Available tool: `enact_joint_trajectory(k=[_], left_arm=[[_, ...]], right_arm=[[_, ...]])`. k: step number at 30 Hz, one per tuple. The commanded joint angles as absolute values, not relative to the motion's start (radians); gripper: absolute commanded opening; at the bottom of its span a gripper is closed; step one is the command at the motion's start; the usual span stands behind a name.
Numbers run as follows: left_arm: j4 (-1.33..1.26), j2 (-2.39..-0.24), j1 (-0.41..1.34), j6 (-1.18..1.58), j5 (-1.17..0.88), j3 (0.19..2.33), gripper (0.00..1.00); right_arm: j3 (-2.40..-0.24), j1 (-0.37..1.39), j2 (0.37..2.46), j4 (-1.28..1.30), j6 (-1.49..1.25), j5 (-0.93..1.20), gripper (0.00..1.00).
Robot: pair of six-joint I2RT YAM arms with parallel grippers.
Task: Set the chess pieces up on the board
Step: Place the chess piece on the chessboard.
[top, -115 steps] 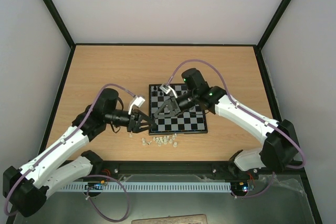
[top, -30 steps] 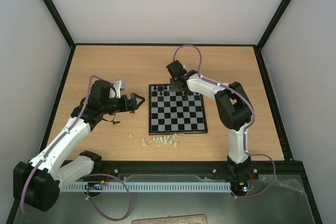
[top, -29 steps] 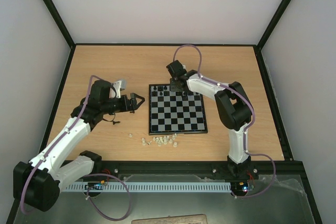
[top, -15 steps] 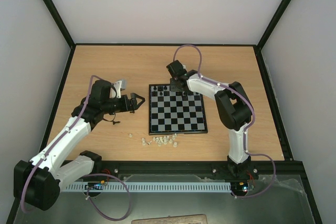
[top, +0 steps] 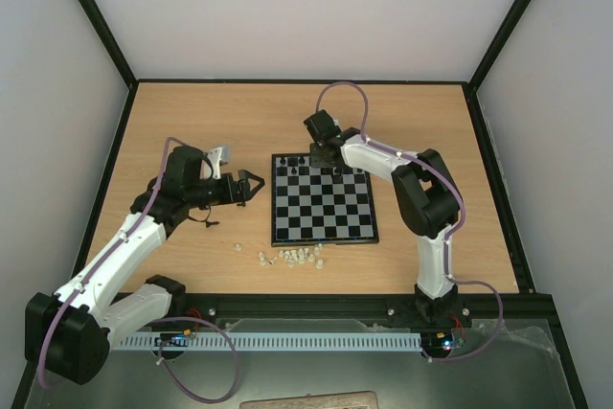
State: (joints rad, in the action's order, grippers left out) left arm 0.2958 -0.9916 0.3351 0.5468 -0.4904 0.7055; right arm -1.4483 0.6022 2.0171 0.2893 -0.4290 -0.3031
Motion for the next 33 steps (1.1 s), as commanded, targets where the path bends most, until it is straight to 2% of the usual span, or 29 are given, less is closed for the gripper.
enact_joint_trajectory(k=[1,4,6,9,25,33], left_arm=[[0.269,-0.997,0.329,0.55,-0.505,0.697,0.99],[0.27,-0.997,0.329,0.55,-0.505,0.698,0.99],[0.27,-0.998,0.329,0.55,-0.506,0.699,0.99],[0.269,-1.001,0.329,0.55,-0.508,0.7,0.99],[0.242,-1.015,0.331,0.558,-0.512,0.693,0.99],[0.205,-1.167,0.37,0.556,-0.471,0.786,0.99]], right_arm=[[-1.47,0.606,2.01,0.331,-0.43,-0.304,0.09],[-1.477,0.606,2.01,0.338,-0.428,-0.307,0.09],[-1.478,0.606,2.007,0.34,-0.426,-0.306,0.03],[-1.466,0.606,1.983,0.336,-0.429,-0.305,0.02],[-1.408,0.658,1.808,0.385,-0.403,-0.254,0.04],[-1.375,0.66,1.746,0.413,-0.416,-0.285,0.05]])
